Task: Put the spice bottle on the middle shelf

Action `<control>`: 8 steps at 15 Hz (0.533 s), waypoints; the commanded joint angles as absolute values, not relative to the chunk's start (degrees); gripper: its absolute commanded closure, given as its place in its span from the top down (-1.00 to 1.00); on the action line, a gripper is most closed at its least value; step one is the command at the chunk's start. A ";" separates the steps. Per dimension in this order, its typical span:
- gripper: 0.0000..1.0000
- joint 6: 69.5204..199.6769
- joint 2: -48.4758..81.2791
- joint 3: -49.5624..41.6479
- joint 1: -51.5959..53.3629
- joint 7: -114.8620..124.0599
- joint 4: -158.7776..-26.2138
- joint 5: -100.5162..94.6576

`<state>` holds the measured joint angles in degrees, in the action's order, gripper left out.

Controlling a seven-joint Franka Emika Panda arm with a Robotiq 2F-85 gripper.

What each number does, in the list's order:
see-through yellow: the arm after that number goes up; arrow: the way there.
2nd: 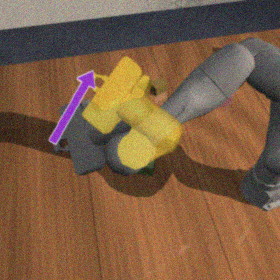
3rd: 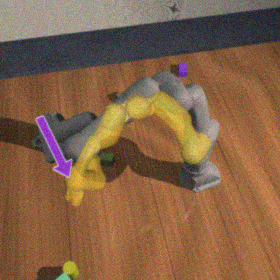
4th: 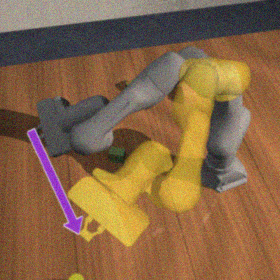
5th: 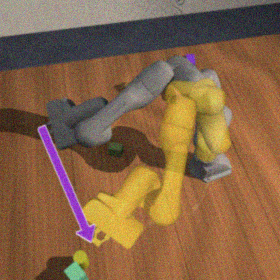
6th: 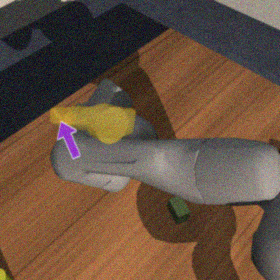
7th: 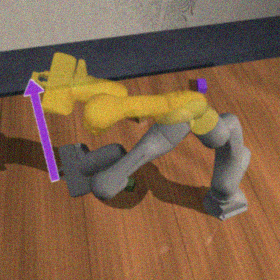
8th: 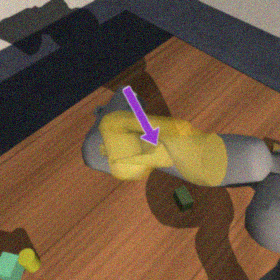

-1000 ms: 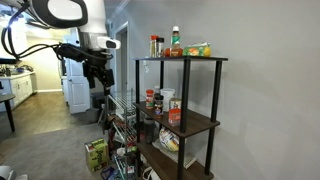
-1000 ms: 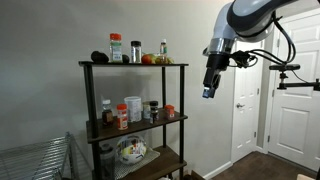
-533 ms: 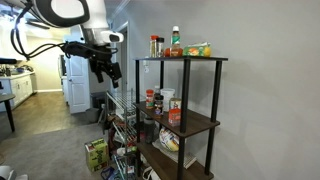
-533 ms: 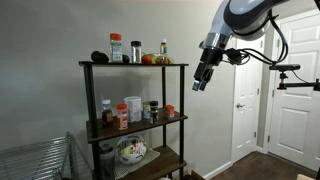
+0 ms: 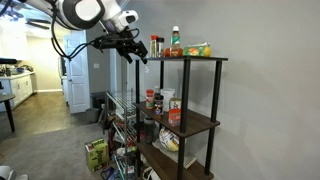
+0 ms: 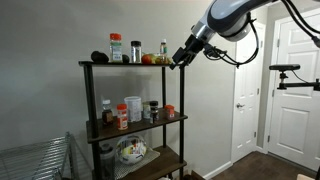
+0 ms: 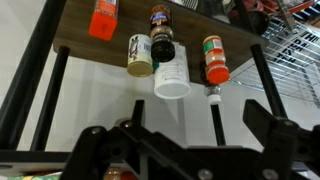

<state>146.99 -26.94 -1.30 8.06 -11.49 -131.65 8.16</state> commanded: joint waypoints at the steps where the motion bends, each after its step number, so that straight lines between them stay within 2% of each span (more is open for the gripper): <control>1: 1.00 155.17 -23.20 0.44 6.19 -9.13 -129.98 5.46; 8: 1.00 171.20 -19.40 6.20 -1.75 1.70 -128.83 -3.40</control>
